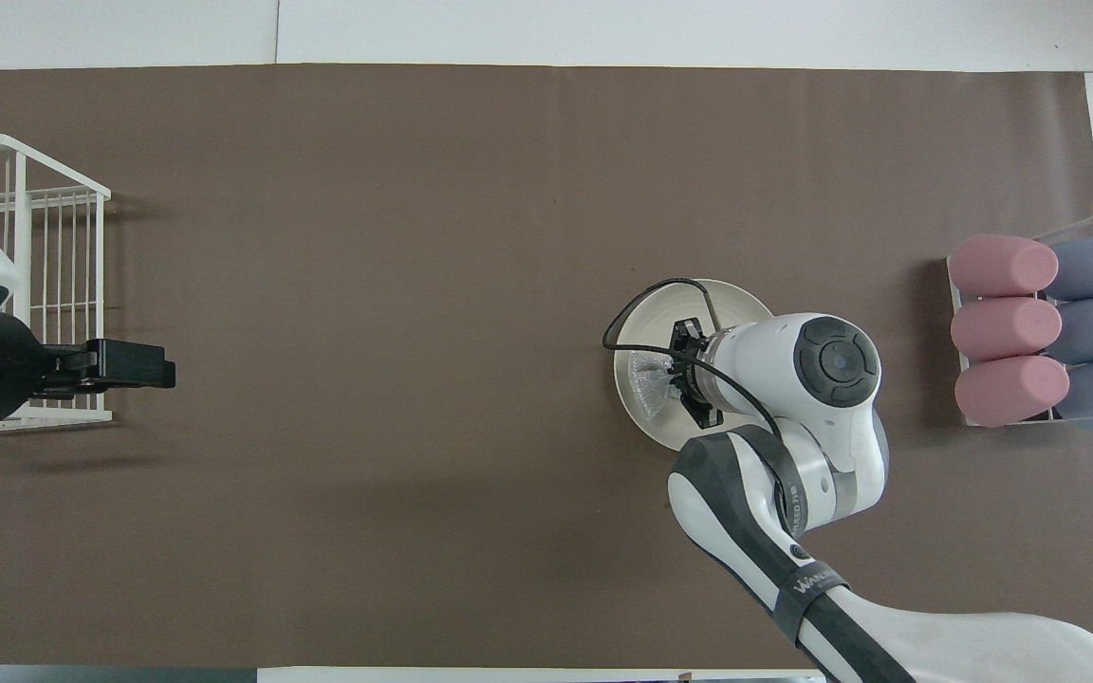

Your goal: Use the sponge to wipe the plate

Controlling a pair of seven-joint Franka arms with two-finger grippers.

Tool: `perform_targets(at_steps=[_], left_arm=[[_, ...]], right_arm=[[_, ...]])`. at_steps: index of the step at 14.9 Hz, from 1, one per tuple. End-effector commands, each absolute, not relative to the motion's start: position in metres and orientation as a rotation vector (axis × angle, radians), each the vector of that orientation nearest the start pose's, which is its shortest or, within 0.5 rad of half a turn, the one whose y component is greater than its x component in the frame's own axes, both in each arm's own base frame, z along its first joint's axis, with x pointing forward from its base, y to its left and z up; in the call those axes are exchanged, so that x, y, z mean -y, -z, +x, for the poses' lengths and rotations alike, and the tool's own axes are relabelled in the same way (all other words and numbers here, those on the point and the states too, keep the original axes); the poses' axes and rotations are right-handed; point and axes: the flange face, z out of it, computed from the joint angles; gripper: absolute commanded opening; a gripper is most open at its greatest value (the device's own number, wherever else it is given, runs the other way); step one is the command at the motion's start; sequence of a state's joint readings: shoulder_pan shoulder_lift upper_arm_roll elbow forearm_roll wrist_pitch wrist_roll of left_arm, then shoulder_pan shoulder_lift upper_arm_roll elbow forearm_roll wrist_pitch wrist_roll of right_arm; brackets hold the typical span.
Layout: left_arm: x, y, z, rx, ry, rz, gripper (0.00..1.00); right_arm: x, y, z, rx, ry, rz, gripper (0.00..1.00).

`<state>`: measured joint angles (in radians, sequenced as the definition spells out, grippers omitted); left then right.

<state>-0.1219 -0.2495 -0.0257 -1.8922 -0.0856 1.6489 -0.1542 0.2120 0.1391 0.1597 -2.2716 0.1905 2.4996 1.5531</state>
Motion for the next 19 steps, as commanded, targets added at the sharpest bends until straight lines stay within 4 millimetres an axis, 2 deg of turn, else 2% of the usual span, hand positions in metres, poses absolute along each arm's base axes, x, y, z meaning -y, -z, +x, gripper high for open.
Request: perform_targets(at_steps=[1, 3, 4, 6, 8, 12, 15, 17, 19], left_arm=[[0.078, -0.631, 0.483, 0.018, -0.017, -3.133, 1.0], [0.076, -0.647, 0.487, 0.024, -0.06, -3.118, 1.0], [0.072, -0.655, 0.488, 0.035, -0.082, -3.12, 1.0], [0.071, -0.664, 0.493, 0.04, -0.147, -3.116, 1.0], [0.07, -0.664, 0.496, 0.044, -0.15, -3.117, 1.0], [0.071, -0.633, 0.523, 0.043, -0.121, -3.128, 1.0], [0.068, -0.609, 0.53, 0.053, -0.065, -3.135, 1.0], [0.069, -0.597, 0.536, 0.048, -0.043, -3.137, 1.0], [0.07, -0.594, 0.535, 0.048, -0.045, -3.137, 1.0]], right_arm=[[-0.149, -0.298, 0.513, -1.77, -0.143, -2.427, 0.0], [-0.129, -0.297, 0.515, -1.727, -0.158, -2.468, 0.0], [-0.127, -0.297, 0.515, -1.725, -0.159, -2.47, 0.0], [-0.138, -0.298, 0.513, -1.771, -0.163, -2.434, 0.0], [-0.172, -0.297, 0.506, -1.832, -0.161, -2.385, 0.0], [-0.201, -0.298, 0.499, -1.896, -0.2, -2.29, 0.0], [-0.226, -0.3, 0.491, -1.894, -0.223, -2.261, 0.0], [-0.217, -0.298, 0.494, -1.867, -0.21, -2.28, 0.0], [-0.195, -0.297, 0.501, -1.812, -0.197, -2.321, 0.0]])
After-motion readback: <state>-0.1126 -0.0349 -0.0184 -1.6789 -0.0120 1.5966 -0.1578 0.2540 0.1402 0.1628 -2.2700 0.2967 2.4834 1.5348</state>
